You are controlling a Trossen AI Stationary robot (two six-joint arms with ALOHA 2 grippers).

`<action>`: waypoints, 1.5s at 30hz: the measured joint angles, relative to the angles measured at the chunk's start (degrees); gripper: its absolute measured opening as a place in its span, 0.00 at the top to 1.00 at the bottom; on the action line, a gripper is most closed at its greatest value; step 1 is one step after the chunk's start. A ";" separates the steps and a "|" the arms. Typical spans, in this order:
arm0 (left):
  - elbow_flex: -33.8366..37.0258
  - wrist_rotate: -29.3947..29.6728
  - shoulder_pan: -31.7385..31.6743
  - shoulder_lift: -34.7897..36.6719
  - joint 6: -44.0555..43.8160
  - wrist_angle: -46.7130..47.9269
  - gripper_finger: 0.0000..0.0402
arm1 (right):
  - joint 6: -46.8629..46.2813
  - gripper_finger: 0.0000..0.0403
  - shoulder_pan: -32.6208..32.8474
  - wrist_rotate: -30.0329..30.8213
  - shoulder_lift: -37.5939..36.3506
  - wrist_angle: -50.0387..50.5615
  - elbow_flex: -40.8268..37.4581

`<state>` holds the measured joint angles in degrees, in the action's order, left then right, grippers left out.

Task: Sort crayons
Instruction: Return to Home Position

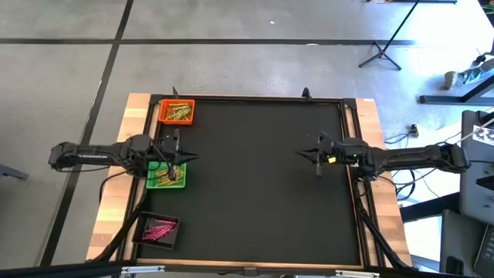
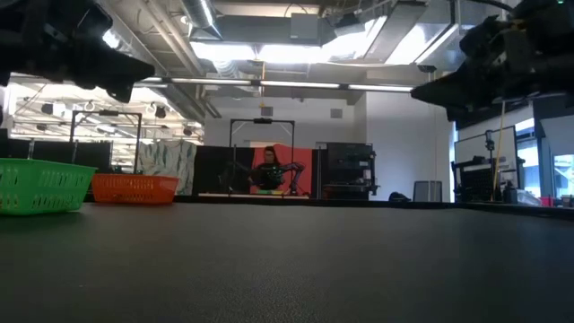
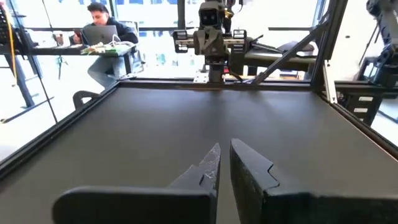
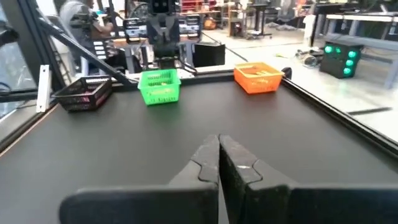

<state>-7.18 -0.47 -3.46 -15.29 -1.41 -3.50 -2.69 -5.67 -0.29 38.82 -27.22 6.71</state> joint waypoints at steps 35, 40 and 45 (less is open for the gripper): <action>6.71 1.17 0.24 14.82 0.39 2.86 0.95 | -3.08 0.99 0.02 3.14 -35.27 27.47 -5.57; 6.71 1.23 0.24 14.84 0.46 2.87 0.95 | -3.05 0.99 0.02 3.12 -34.86 27.45 -5.58; 6.71 1.25 0.24 14.84 0.49 2.87 0.95 | -3.05 0.99 0.02 3.12 -34.83 27.36 -5.61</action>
<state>-0.47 0.78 -3.22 -0.45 -0.93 -0.63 -5.74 -5.65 2.83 3.99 0.14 1.10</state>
